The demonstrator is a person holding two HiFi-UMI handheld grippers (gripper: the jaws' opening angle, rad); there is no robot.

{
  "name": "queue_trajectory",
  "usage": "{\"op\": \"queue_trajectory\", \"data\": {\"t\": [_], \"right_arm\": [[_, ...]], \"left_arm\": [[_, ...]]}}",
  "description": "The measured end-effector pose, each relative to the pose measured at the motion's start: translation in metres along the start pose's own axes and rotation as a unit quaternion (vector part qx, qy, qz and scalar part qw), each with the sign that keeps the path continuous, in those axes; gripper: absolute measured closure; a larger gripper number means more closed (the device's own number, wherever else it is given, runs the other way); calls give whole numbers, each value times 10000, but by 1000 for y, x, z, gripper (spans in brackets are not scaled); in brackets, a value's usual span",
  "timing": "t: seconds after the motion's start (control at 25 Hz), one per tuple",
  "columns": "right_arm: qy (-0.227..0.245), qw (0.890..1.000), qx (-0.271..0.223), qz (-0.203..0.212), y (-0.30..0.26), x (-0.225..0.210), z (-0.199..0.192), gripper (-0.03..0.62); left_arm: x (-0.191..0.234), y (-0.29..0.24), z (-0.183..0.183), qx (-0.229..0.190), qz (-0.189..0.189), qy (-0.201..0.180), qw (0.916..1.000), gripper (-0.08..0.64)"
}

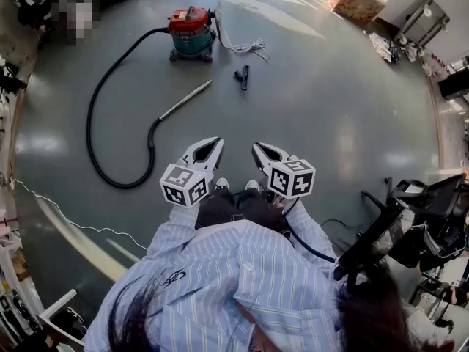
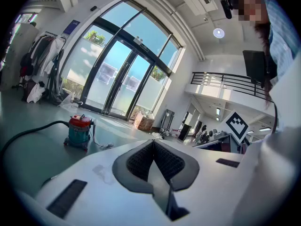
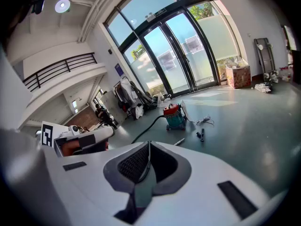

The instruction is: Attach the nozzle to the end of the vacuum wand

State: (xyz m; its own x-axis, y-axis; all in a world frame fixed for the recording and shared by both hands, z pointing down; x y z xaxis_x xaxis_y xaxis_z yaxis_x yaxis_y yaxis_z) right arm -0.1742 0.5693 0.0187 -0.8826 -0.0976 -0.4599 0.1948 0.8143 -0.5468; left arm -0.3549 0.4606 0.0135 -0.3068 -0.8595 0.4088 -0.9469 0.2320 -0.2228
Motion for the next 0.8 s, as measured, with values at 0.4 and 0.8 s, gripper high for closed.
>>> {"op": "queue_trajectory", "data": {"t": [0.4, 0.8], "right_arm": [[78, 10000, -12, 35, 2, -6, 9, 577], [150, 9998, -103, 111, 17, -21, 14, 577]], "left_arm": [[-10, -3, 5, 6, 38, -100, 9999, 555], [-28, -18, 5, 42, 101, -18, 9999, 555]]}}
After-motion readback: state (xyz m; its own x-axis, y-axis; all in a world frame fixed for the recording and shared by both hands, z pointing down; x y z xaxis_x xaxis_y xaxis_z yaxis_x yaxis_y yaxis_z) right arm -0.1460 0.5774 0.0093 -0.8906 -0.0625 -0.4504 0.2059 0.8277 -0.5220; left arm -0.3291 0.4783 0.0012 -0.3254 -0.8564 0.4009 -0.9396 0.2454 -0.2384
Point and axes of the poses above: the fingertips, and each gripper's own axes: y backward along the fingers, x to its left, z out of its top, the point moved 9 cm from there along y, backward along the fingers, and after that the axes turned 1 degree about -y, right-handed, at the moved point
